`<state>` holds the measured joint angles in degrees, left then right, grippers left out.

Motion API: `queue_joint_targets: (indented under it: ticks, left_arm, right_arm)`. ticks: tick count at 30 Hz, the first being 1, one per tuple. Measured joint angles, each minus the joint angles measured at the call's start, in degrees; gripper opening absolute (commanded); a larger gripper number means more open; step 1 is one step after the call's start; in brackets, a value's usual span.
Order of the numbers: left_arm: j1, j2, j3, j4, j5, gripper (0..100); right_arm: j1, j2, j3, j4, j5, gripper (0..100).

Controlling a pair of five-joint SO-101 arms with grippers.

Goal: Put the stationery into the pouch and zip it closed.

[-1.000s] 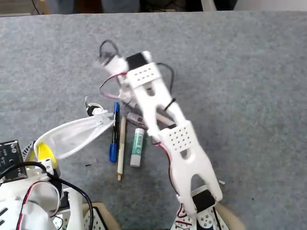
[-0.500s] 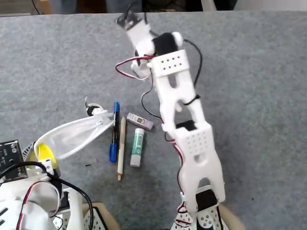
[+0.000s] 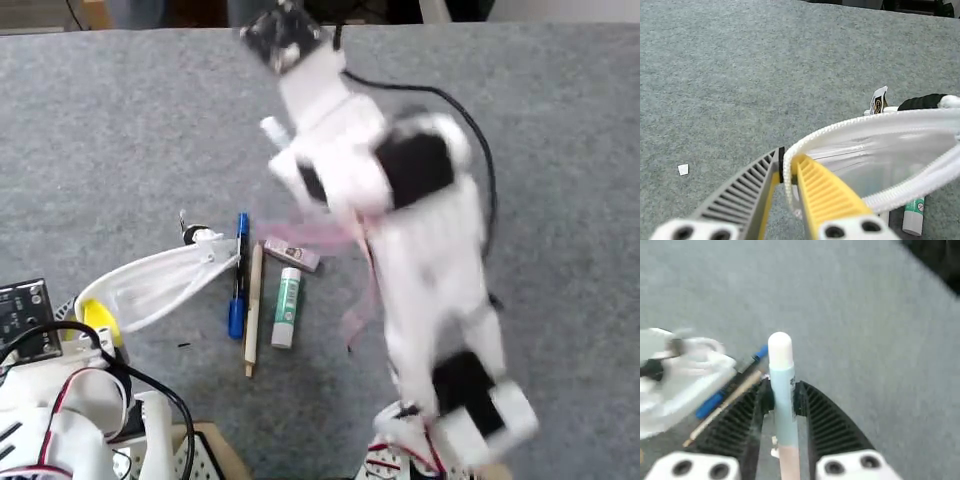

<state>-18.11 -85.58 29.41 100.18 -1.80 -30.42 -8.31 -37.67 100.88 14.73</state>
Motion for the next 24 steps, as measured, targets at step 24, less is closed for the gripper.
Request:
queue_joint_targets:
  ticks: [24]
  left_arm:
    - [0.0,0.0,0.0,0.0,0.26,3]
  right_arm:
    - [-36.31,-18.9,7.82,-30.15,3.96,1.2]
